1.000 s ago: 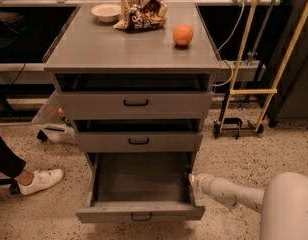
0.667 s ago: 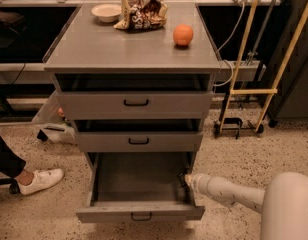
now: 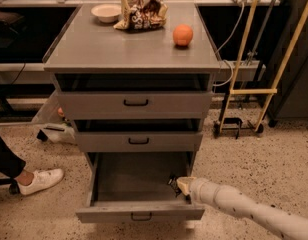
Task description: Pick rxbar chocolate from bottom drawer and place on counter
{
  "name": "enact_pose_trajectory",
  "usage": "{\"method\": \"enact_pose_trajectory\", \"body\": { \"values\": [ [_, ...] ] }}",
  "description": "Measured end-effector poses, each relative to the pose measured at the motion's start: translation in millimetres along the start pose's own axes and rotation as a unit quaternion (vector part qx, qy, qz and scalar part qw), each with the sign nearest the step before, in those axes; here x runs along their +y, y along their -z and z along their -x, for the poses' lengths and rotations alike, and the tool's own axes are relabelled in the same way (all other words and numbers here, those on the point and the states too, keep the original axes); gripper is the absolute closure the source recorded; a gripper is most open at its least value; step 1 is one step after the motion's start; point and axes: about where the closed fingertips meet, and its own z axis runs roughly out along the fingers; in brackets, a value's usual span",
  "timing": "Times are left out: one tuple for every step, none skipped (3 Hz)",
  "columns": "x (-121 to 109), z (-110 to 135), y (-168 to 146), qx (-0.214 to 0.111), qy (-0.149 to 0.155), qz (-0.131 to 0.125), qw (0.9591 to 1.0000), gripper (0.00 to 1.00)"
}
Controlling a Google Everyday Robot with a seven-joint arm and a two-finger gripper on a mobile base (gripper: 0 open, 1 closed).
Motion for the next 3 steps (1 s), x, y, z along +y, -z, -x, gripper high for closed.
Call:
{"method": "enact_pose_trajectory", "body": {
  "values": [
    [13.7, 25.2, 9.7, -0.031, 0.008, 0.010, 0.9994, 1.00],
    [14.0, 25.4, 9.4, -0.031, 0.008, 0.010, 0.9994, 1.00],
    [22.5, 53.4, 11.6, -0.055, 0.024, 0.018, 0.9981, 1.00]
  ]
}}
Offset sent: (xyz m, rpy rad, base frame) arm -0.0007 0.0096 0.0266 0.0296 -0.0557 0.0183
